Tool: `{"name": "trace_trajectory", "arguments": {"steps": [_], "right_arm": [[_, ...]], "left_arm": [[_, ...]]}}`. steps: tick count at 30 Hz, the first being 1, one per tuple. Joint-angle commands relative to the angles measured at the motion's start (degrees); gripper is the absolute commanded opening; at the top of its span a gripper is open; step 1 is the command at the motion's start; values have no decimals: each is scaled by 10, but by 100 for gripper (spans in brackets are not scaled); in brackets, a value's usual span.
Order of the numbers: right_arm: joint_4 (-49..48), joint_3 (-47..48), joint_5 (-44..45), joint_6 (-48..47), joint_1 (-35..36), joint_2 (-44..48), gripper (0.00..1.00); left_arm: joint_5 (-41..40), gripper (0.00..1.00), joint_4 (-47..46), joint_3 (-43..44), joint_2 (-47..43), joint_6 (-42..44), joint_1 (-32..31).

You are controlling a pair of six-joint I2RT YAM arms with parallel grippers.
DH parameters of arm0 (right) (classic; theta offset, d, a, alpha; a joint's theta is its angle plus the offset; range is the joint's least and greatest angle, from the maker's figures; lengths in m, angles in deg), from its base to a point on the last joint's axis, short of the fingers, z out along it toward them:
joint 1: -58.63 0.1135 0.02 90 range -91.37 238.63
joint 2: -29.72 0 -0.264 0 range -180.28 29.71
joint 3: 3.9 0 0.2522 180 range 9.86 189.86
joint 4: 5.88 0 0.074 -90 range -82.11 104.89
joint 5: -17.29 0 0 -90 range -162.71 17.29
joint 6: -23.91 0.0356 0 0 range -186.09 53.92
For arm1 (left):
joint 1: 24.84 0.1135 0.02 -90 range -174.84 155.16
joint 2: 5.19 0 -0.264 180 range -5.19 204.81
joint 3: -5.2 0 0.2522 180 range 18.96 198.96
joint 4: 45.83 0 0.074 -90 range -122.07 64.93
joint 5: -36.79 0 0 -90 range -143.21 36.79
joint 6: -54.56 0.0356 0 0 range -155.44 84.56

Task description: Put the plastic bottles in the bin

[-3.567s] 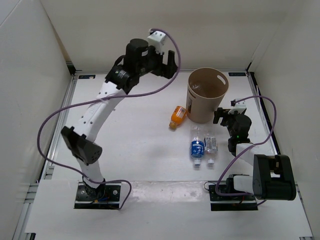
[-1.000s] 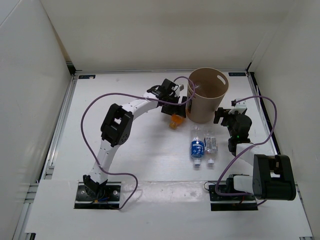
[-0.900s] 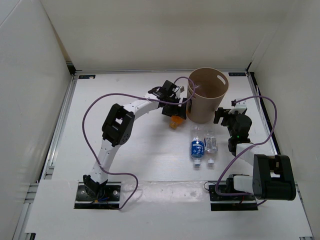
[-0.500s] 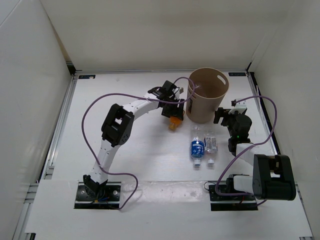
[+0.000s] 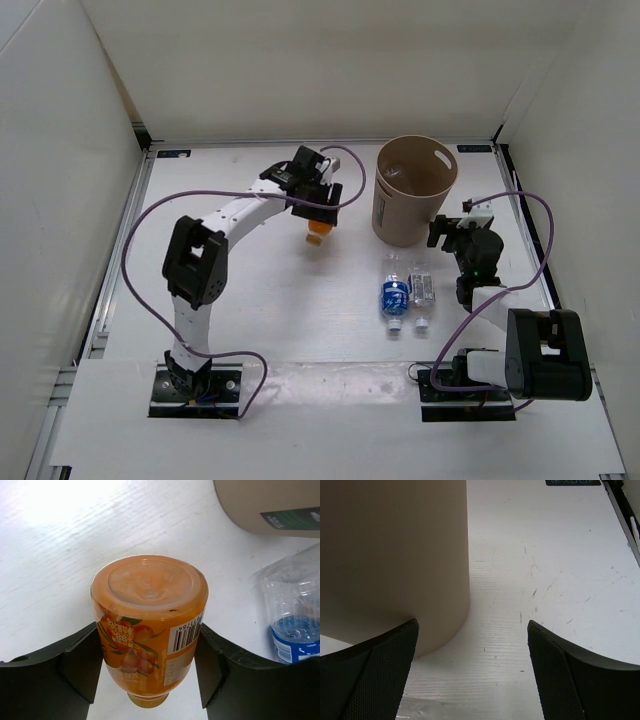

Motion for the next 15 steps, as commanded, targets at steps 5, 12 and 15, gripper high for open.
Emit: {"name": "trace_trajectory", "arguments": {"steps": [5, 12, 15], "right_arm": [[-17, 15, 18, -6, 10, 3, 90], [-16, 14, 27, -6, 13, 4, 90], [-16, 15, 28, -7, 15, 4, 90]], "left_arm": [[-26, 58, -5, -4, -112, 0, 48], [-11, 56, -144, 48, -183, -75, 93], [6, 56, -176, 120, -161, -89, 88]]}}
